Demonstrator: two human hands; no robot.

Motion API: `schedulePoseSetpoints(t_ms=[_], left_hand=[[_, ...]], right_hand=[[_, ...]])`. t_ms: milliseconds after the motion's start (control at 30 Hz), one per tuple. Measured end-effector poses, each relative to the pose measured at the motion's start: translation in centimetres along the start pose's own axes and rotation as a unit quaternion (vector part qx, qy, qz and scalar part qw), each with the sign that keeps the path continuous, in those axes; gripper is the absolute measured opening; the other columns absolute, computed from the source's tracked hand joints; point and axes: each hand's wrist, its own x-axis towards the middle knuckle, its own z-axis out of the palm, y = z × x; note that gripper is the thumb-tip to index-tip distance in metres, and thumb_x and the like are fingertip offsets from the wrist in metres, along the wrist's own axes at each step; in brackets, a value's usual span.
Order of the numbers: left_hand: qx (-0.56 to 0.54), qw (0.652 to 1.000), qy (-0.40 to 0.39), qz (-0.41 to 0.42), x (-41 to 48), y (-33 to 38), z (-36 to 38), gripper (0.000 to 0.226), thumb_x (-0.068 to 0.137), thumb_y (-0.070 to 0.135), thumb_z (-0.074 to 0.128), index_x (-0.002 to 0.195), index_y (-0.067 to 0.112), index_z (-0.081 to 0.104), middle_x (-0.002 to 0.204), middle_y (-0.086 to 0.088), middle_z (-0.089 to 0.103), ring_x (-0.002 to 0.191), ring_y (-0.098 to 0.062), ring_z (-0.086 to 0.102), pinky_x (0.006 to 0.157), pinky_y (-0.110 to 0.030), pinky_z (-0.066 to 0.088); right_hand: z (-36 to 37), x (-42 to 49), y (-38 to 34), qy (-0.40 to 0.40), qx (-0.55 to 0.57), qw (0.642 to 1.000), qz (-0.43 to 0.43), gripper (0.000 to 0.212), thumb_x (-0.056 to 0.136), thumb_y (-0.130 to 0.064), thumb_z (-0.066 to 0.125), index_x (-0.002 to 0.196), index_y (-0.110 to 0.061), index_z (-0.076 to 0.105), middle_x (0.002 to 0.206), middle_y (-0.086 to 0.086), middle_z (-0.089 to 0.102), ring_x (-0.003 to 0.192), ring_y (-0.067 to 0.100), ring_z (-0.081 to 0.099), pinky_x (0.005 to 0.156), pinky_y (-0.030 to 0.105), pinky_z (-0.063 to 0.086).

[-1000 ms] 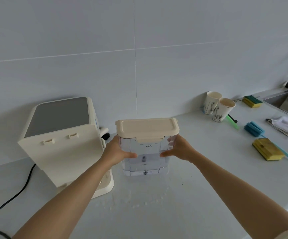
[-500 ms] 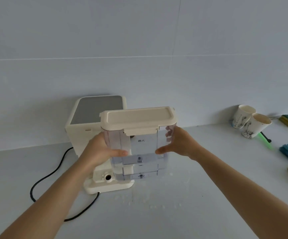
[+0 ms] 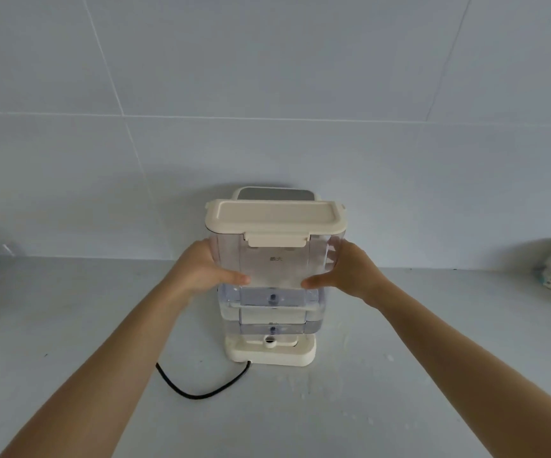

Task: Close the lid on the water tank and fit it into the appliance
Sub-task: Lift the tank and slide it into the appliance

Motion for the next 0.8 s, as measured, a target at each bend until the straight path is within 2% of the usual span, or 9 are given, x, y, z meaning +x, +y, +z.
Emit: schedulePoseSetpoints(t_ms=[100, 233, 400, 467, 533, 633, 800], left_hand=[[0.001, 1.000, -0.005, -0.002, 0.6, -0.3, -0.3, 0.046, 0.051, 0.006, 0.084, 0.079, 0.036, 0.063, 0.088, 0.011, 0.067, 0.087, -0.007, 0.063, 0.071, -0.018, 0.044], [0.004, 1.000, -0.017, -0.006, 1.2, -1.0, -0.6, 0.048, 0.050, 0.007, 0.084, 0.076, 0.040, 0.062, 0.087, 0.017, 0.067, 0.086, -0.001, 0.061, 0.068, -0.014, 0.042], [0.009, 0.999, -0.034, -0.009, 1.8, -1.6, -0.6, 0.049, 0.052, 0.006, 0.084, 0.081, 0.038, 0.062, 0.092, 0.009, 0.069, 0.093, -0.011, 0.064, 0.080, -0.024, 0.045], [0.012, 0.999, -0.035, -0.006, 2.1, -1.8, -0.5, 0.048, 0.053, 0.005, 0.083, 0.083, 0.036, 0.062, 0.096, 0.004, 0.069, 0.094, -0.014, 0.064, 0.079, -0.023, 0.045], [0.013, 0.999, -0.036, -0.005, 2.4, -2.0, -0.4, 0.048, 0.054, 0.004, 0.083, 0.089, 0.030, 0.063, 0.100, 0.001, 0.069, 0.096, -0.015, 0.063, 0.077, -0.022, 0.045], [0.019, 0.999, -0.037, -0.006, 2.7, -2.3, -0.3, 0.055, 0.053, 0.003, 0.083, 0.103, 0.017, 0.064, 0.106, -0.004, 0.069, 0.099, -0.018, 0.063, 0.084, -0.026, 0.045], [0.025, 0.999, -0.022, -0.012, 2.9, -3.0, -0.1, 0.058, 0.053, 0.003, 0.083, 0.106, 0.005, 0.062, 0.109, -0.011, 0.068, 0.104, -0.025, 0.062, 0.098, -0.041, 0.046]], right_hand=[[0.6, 0.4, 0.0, 0.002, 0.010, 1.000, 0.008, 0.087, 0.046, -0.022, 0.087, 0.123, -0.015, 0.046, 0.123, 0.004, 0.059, 0.112, 0.025, 0.055, 0.099, 0.041, 0.044], [1.3, 0.7, 0.3, 0.008, 0.012, 1.000, 0.016, 0.088, 0.048, -0.022, 0.086, 0.125, -0.014, 0.045, 0.123, 0.005, 0.059, 0.111, 0.025, 0.055, 0.097, 0.037, 0.045], [1.9, 0.8, 0.7, 0.013, 0.014, 1.000, 0.020, 0.085, 0.050, -0.021, 0.086, 0.124, -0.014, 0.044, 0.123, 0.004, 0.058, 0.112, 0.024, 0.054, 0.090, 0.028, 0.042], [2.2, 0.9, 0.9, 0.017, 0.016, 1.000, 0.020, 0.084, 0.050, -0.020, 0.086, 0.123, -0.015, 0.045, 0.121, 0.003, 0.059, 0.111, 0.023, 0.054, 0.088, 0.027, 0.042], [2.4, 0.9, 1.1, 0.025, 0.014, 0.999, 0.021, 0.084, 0.049, -0.021, 0.086, 0.122, -0.016, 0.045, 0.119, 0.003, 0.059, 0.110, 0.022, 0.054, 0.087, 0.026, 0.042], [2.7, 1.0, 1.4, 0.031, 0.017, 0.999, 0.019, 0.083, 0.049, -0.021, 0.085, 0.121, -0.017, 0.045, 0.118, 0.001, 0.060, 0.108, 0.021, 0.055, 0.086, 0.026, 0.043], [3.0, 1.0, 1.7, 0.040, 0.016, 0.999, 0.015, 0.081, 0.049, -0.020, 0.085, 0.119, -0.020, 0.045, 0.109, -0.005, 0.057, 0.103, 0.019, 0.054, 0.083, 0.027, 0.042]])
